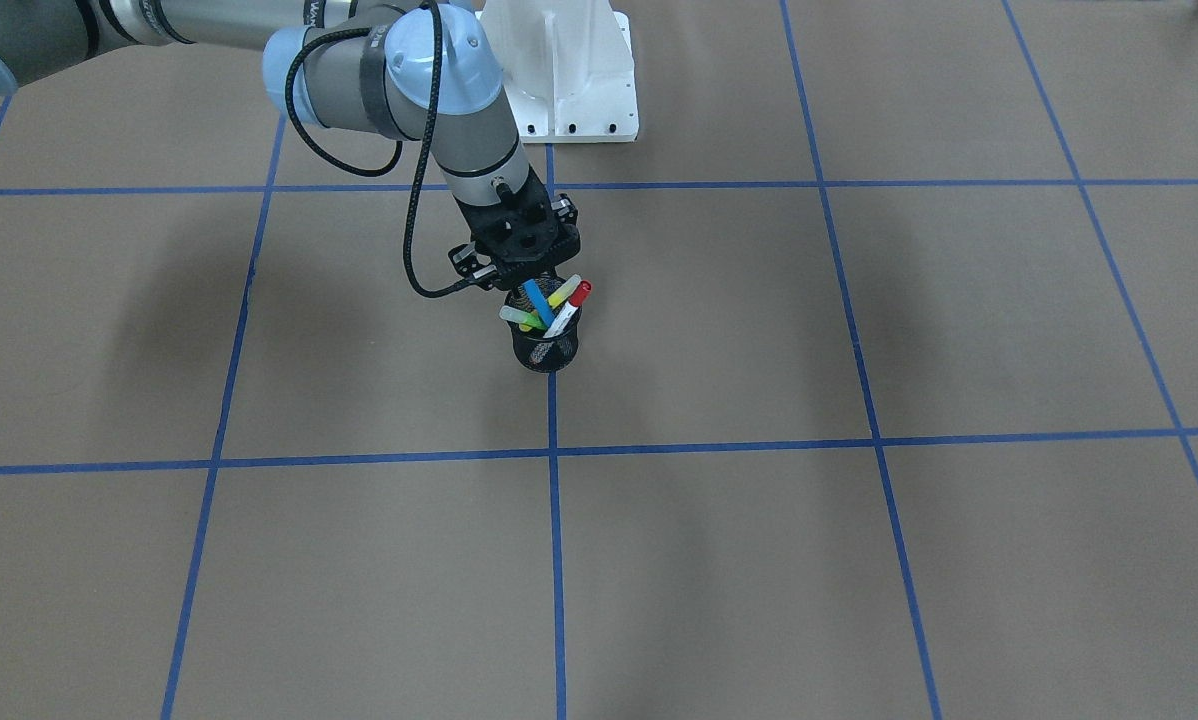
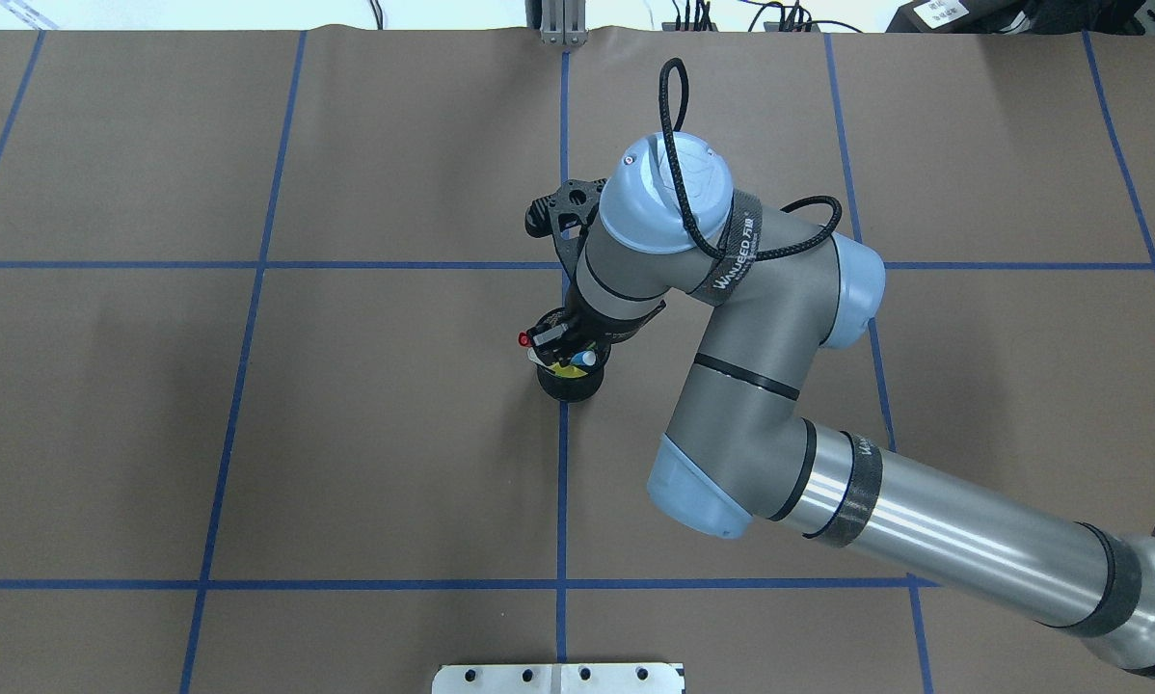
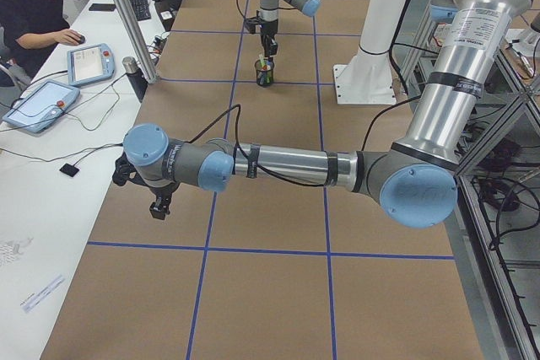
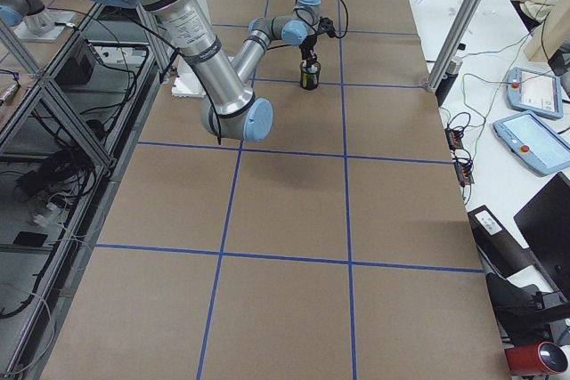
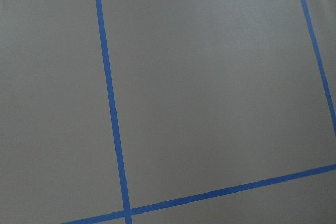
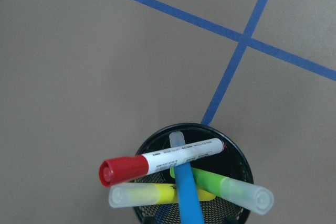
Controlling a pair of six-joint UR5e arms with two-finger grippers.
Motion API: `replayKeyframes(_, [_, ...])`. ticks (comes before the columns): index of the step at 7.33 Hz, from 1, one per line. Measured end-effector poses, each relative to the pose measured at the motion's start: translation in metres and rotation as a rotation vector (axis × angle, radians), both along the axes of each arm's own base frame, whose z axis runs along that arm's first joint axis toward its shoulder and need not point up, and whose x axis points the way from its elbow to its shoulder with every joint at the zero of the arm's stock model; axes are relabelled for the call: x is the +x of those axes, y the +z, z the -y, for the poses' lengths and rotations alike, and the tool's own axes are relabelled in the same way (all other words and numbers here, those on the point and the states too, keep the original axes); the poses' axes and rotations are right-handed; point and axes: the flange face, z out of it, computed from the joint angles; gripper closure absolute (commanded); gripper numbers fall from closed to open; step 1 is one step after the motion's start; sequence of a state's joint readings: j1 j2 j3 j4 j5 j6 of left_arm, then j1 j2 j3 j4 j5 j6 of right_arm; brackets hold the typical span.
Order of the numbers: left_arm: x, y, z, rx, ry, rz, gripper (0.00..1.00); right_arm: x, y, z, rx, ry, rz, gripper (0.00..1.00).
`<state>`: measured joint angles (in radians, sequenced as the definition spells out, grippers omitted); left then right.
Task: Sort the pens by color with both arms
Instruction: 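Lower the right gripper onto the blue highlighter in the cup and close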
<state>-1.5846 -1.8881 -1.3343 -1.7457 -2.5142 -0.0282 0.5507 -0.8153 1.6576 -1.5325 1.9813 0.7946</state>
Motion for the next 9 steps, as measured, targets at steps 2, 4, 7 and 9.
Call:
replayKeyframes(2, [0.0, 0.0002, -0.0001, 0.0, 0.0, 0.0, 0.0, 0.0001, -0.0003, -0.0001, 0.0, 0.0, 0.001, 0.52])
replayKeyframes(4, [0.0, 0.0003, 0.0001, 0.0, 0.0, 0.0, 0.0, -0.0001, 0.0002, 0.0, 0.0, 0.0, 0.0, 0.52])
replayKeyframes(7, [0.0, -0.0005, -0.0004, 0.001, 0.0, 0.0, 0.0, -0.001, 0.0019, 0.0007, -0.002, 0.001, -0.004, 0.56])
replayKeyframes(9, [0.0, -0.0008, -0.0004, 0.001, 0.0, 0.0, 0.0, -0.0027, 0.0034, 0.0017, -0.004, 0.001, -0.008, 0.6])
